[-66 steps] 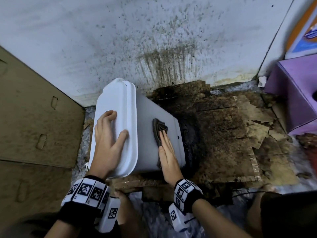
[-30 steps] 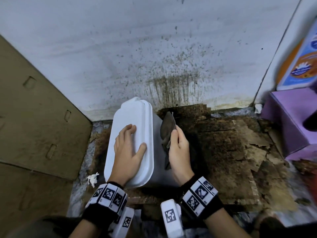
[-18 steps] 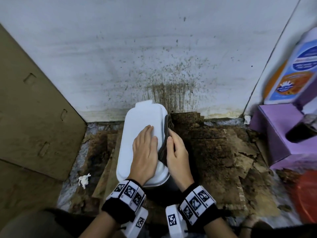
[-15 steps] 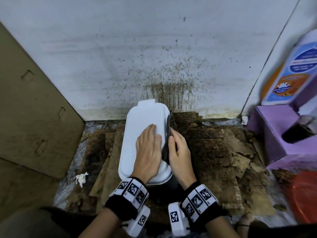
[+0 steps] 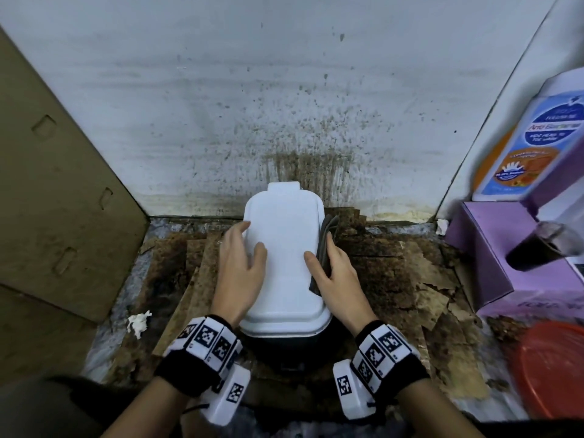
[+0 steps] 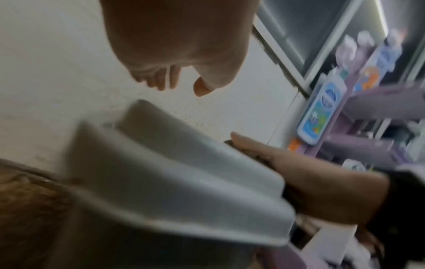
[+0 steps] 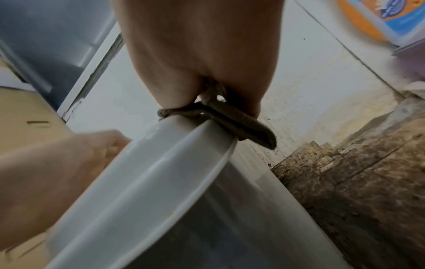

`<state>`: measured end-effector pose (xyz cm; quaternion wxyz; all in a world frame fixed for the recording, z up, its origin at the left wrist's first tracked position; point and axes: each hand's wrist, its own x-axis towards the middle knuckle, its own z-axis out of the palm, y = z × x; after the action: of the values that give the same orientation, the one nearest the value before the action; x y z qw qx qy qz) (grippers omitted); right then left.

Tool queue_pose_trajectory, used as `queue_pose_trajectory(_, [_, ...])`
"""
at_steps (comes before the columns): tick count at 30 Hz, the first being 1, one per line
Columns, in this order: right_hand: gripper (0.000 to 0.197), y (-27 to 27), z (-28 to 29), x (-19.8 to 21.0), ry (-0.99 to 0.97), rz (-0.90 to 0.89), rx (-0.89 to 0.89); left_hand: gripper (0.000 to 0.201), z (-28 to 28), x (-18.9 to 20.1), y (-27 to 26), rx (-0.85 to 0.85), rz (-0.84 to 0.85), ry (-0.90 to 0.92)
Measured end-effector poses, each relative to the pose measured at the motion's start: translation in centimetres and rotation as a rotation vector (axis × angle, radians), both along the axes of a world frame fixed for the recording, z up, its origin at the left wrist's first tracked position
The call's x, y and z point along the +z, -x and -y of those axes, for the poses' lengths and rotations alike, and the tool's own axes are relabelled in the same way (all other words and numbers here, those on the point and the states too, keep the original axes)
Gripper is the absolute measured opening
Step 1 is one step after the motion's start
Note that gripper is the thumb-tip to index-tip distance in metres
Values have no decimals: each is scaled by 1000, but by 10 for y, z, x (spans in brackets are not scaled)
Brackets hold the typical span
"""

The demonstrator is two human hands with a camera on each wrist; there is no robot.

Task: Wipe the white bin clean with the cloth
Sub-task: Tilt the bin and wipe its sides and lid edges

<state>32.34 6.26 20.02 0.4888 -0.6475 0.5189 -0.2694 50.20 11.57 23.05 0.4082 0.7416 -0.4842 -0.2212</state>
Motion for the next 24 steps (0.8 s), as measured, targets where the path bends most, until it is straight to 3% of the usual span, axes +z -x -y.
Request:
queue_pose_trajectory(2, [82,2,3,5,-48,-16,35,59,-5,-7,-16,48,94,-213])
queue_pose_trajectory(4, [90,4,5,10,-87,-44,67,77,-10,-13,-25,19,60,-415])
queue_pose_trajectory(6, [94,5,8,12,-107,-66,87,76,-13,-17,-27,-41,5,-487])
queue_pose_trajectory(9, [97,6,14,7,-111,-81,96,62,-10,-20,-25,-63,-40,-446])
queue_pose_trajectory(16, [104,7,10,-1,-87,-9,56,58,-13,-22,-25,-79,-86,-368])
queue_pose_trajectory(24, [89,-5,-44,-1,-37,80,-332,53,6,-11,-39,-297,-37,-367])
